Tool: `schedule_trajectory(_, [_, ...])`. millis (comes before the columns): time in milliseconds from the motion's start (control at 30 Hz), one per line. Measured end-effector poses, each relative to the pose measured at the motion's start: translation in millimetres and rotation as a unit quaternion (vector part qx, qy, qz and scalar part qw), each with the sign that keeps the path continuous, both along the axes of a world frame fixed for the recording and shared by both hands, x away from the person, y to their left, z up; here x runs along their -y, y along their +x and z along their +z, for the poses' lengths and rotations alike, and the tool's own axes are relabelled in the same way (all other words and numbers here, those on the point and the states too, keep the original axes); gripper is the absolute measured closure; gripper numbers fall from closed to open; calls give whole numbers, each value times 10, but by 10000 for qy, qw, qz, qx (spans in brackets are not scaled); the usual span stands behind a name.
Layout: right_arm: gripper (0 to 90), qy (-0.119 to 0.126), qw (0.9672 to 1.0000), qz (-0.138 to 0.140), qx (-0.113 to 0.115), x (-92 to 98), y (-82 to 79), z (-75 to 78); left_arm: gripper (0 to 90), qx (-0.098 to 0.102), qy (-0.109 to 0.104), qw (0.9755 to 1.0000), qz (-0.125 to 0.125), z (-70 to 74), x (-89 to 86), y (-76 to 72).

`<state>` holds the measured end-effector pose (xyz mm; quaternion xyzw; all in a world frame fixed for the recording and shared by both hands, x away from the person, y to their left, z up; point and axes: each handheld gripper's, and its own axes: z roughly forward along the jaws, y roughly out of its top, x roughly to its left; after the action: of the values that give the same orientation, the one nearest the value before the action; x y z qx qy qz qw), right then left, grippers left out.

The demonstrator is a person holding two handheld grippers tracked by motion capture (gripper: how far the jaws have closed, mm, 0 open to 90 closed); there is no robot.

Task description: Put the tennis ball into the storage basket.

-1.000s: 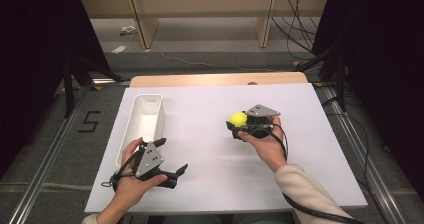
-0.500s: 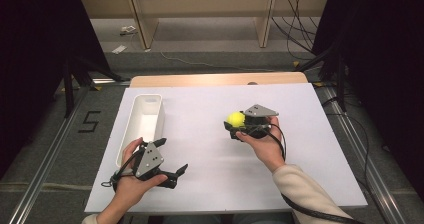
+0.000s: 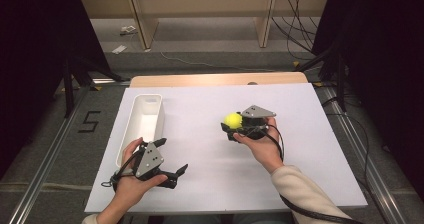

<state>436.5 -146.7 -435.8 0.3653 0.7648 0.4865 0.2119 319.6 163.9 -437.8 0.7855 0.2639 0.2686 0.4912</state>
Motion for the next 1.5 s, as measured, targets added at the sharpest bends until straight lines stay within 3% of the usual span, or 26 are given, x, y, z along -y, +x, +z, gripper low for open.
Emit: schedule_trajectory(1500, [273,28,9996,270,23,-181,-103,19,0,-3,-10,10000,-1,1,0,-1])
